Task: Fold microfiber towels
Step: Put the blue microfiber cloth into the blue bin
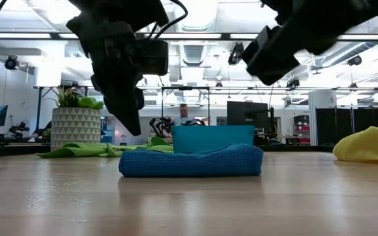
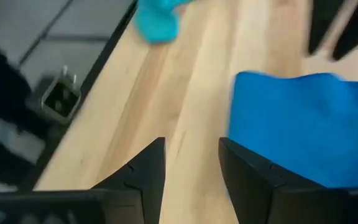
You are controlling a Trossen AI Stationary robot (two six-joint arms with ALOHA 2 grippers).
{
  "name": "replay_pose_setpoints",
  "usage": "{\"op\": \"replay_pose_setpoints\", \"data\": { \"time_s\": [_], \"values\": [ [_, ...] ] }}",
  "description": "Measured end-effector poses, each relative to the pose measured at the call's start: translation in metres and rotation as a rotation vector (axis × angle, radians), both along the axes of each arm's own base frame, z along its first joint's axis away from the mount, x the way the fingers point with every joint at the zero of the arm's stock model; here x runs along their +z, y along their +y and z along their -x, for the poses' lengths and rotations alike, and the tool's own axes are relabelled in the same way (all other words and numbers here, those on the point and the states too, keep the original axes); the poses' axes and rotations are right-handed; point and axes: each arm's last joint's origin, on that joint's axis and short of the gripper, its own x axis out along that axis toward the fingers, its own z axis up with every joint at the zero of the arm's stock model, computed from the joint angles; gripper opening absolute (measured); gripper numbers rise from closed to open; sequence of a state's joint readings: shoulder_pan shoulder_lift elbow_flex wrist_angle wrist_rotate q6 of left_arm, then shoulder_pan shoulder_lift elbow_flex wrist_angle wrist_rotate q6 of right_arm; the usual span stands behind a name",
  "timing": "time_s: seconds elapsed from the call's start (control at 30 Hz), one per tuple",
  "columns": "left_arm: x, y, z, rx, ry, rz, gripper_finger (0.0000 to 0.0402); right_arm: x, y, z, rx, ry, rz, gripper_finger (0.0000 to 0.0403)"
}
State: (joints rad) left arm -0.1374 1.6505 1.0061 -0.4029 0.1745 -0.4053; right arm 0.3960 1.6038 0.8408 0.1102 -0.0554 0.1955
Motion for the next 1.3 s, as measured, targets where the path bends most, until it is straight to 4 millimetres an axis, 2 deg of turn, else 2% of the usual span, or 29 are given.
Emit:
{"op": "replay_pose_setpoints", "data": {
  "time_s": [0.23,0.33,0.43,0.73,0.9,1.1,1.2,1.3],
  "values": [
    [0.000,-0.017,0.003,0.036,0.029,0.047,0.0084,-0.028,0.011,-0.023,-0.002,0.080,0.231,0.0168],
    [0.000,-0.026,0.005,0.045,0.038,0.066,0.0083,-0.041,0.008,-0.035,0.007,0.135,0.270,0.0181],
    [0.000,-0.034,0.007,0.054,0.050,0.082,0.0083,-0.060,0.003,-0.040,0.001,0.264,0.317,0.0194],
    [0.000,-0.060,0.015,0.034,0.060,0.086,0.0083,-0.071,0.005,-0.050,-0.014,0.387,0.367,0.0206],
    [0.000,-0.068,0.018,0.066,0.066,0.089,0.0083,-0.067,0.009,-0.051,-0.088,0.379,0.452,0.0170],
    [0.000,-0.073,0.020,0.069,0.069,0.089,0.0083,-0.061,0.017,-0.048,-0.114,0.372,0.531,0.0081],
    [0.000,-0.073,0.020,0.067,0.069,0.089,0.0083,-0.053,0.021,-0.045,-0.100,0.373,0.562,0.0028],
    [0.000,-0.073,0.020,0.069,0.064,0.080,0.0083,-0.031,0.023,-0.047,-0.097,0.345,0.533,0.0016]
  ]
}}
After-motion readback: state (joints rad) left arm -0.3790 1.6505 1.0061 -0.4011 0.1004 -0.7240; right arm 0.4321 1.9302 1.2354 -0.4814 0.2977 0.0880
